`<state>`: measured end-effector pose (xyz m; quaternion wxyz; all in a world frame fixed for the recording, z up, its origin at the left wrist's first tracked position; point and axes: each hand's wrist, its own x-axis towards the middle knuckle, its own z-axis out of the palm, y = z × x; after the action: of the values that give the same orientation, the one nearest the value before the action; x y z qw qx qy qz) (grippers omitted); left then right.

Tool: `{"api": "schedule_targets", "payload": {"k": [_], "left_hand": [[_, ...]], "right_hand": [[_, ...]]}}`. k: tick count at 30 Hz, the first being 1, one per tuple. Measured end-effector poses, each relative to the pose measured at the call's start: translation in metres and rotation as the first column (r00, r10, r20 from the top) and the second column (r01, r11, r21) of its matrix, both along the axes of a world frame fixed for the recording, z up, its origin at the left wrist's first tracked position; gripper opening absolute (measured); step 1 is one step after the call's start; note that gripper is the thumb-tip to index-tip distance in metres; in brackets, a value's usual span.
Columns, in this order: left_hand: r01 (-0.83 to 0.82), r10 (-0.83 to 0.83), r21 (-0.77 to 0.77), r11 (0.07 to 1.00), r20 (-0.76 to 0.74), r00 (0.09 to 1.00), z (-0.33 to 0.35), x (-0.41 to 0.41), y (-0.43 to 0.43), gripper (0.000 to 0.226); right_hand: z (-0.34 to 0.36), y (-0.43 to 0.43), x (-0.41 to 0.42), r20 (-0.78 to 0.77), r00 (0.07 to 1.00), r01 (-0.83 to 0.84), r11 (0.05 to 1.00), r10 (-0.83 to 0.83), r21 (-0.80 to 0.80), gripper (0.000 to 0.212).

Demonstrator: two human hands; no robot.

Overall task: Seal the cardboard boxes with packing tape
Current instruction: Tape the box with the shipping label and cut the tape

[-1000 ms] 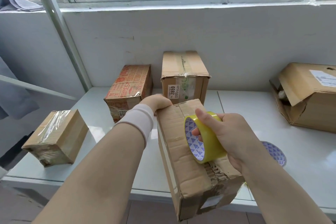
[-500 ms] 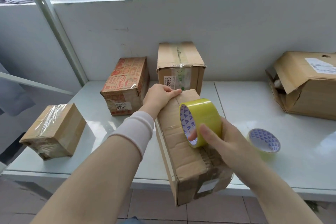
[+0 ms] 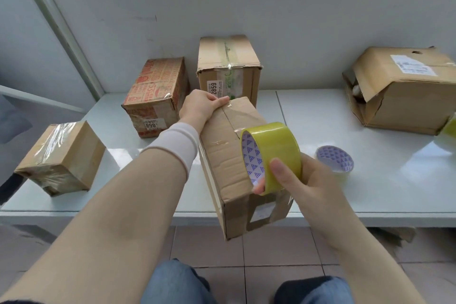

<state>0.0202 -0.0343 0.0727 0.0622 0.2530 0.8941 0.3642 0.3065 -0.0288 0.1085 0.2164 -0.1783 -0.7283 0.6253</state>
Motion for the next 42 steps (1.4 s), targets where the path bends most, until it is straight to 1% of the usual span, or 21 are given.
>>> {"api": "schedule_targets", "payload": {"k": [3, 9, 11, 15, 17, 18, 19, 21, 22, 23, 24, 25, 26, 27, 29, 31, 34, 36, 38, 40, 42], "left_hand": [[-0.009, 0.009, 0.003, 1.000, 0.017, 1.000, 0.001, 0.001, 0.000, 0.029], [-0.007, 0.006, 0.036, 0.999, 0.046, 0.999, 0.002, 0.002, -0.001, 0.032], [-0.006, 0.004, 0.042, 0.999, 0.043, 0.999, 0.003, 0.004, -0.001, 0.032], [0.000, 0.000, 0.052, 0.999, 0.009, 1.000, 0.001, 0.003, -0.001, 0.032], [0.029, -0.028, 0.045, 0.999, -0.014, 1.000, 0.000, 0.003, -0.002, 0.029], [0.042, -0.041, 0.029, 0.999, -0.052, 0.998, -0.001, 0.003, -0.002, 0.027], [0.053, -0.052, 0.003, 0.999, -0.137, 0.989, -0.001, 0.004, -0.002, 0.025], [0.135, -0.143, -0.047, 0.990, -0.376, 0.916, 0.001, 0.010, -0.004, 0.022], [0.245, -0.261, -0.096, 0.965, -0.460, 0.848, 0.002, 0.012, -0.004, 0.025], [0.373, -0.410, -0.176, 0.911, -0.482, 0.774, 0.004, 0.015, -0.006, 0.030], [0.485, -0.553, -0.268, 0.833, -0.442, 0.706, 0.005, 0.020, -0.008, 0.035], [0.546, -0.653, -0.362, 0.755, -0.347, 0.673, 0.005, 0.026, -0.010, 0.039], [0.565, -0.700, -0.438, 0.699, -0.254, 0.668, 0.006, 0.033, -0.012, 0.042], [0.567, -0.712, -0.482, 0.669, -0.196, 0.674, 0.007, 0.039, -0.015, 0.044], [0.567, -0.723, -0.512, 0.645, -0.168, 0.670, 0.011, 0.054, -0.025, 0.045], [0.600, -0.764, -0.527, 0.602, -0.161, 0.625, 0.009, 0.070, -0.043, 0.052], [0.698, -0.816, -0.427, 0.575, -0.236, 0.528, -0.003, 0.097, -0.087, 0.074], [0.710, -0.802, -0.375, 0.596, -0.335, 0.495, -0.015, 0.110, -0.110, 0.084], [0.678, -0.751, -0.353, 0.645, -0.453, 0.479, -0.027, 0.118, -0.118, 0.090], [0.638, -0.669, -0.295, 0.711, -0.563, 0.485, -0.037, 0.120, -0.114, 0.079], [0.626, -0.616, -0.248, 0.740, -0.625, 0.480, -0.042, 0.120, -0.109, 0.065]], "right_hand": [[0.003, -0.008, 0.016, 0.003, 0.995, 0.098, 0.995, -0.098, -0.013, 0.034], [-0.028, -0.026, 0.051, 0.264, 0.953, 0.173, 0.982, -0.149, -0.072, 0.045], [-0.045, -0.028, 0.050, 0.300, 0.941, 0.195, 0.976, -0.157, -0.099, 0.044], [-0.062, -0.028, 0.042, 0.302, 0.934, 0.234, 0.965, -0.189, -0.117, 0.023], [-0.068, -0.026, 0.036, 0.306, 0.932, 0.235, 0.966, -0.192, -0.111, 0.022], [-0.070, -0.025, 0.033, 0.311, 0.931, 0.234, 0.966, -0.190, -0.111, 0.023], [-0.071, -0.025, 0.030, 0.316, 0.930, 0.233, 0.966, -0.189, -0.109, 0.024], [-0.072, -0.025, 0.027, 0.317, 0.930, 0.227, 0.969, -0.186, -0.100, 0.024], [-0.073, -0.026, 0.027, 0.316, 0.931, 0.225, 0.969, -0.184, -0.098, 0.023], [-0.073, -0.025, 0.027, 0.318, 0.931, 0.221, 0.970, -0.178, -0.102, 0.022], [-0.072, -0.025, 0.027, 0.322, 0.931, 0.217, 0.970, -0.172, -0.107, 0.021], [-0.072, -0.025, 0.027, 0.325, 0.930, 0.215, 0.970, -0.168, -0.112, 0.021], [-0.072, -0.024, 0.026, 0.330, 0.929, 0.213, 0.971, -0.166, -0.112, 0.020], [-0.071, -0.024, 0.025, 0.334, 0.928, 0.212, 0.970, -0.164, -0.114, 0.020], [-0.071, -0.025, 0.024, 0.323, 0.932, 0.215, 0.968, -0.163, -0.132, 0.023], [-0.070, -0.026, 0.025, 0.303, 0.939, 0.212, 0.967, -0.162, -0.138, 0.023], [-0.071, -0.028, 0.026, 0.286, 0.943, 0.216, 0.966, -0.168, -0.144, 0.023], [-0.073, -0.028, 0.027, 0.277, 0.945, 0.214, 0.968, -0.172, -0.129, 0.024], [-0.075, -0.028, 0.027, 0.273, 0.947, 0.209, 0.971, -0.172, -0.113, 0.024], [-0.073, -0.027, 0.027, 0.262, 0.952, 0.194, 0.974, -0.158, -0.120, 0.023], [-0.070, -0.026, 0.029, 0.271, 0.953, 0.171, 0.980, -0.138, -0.101, 0.024]]}}
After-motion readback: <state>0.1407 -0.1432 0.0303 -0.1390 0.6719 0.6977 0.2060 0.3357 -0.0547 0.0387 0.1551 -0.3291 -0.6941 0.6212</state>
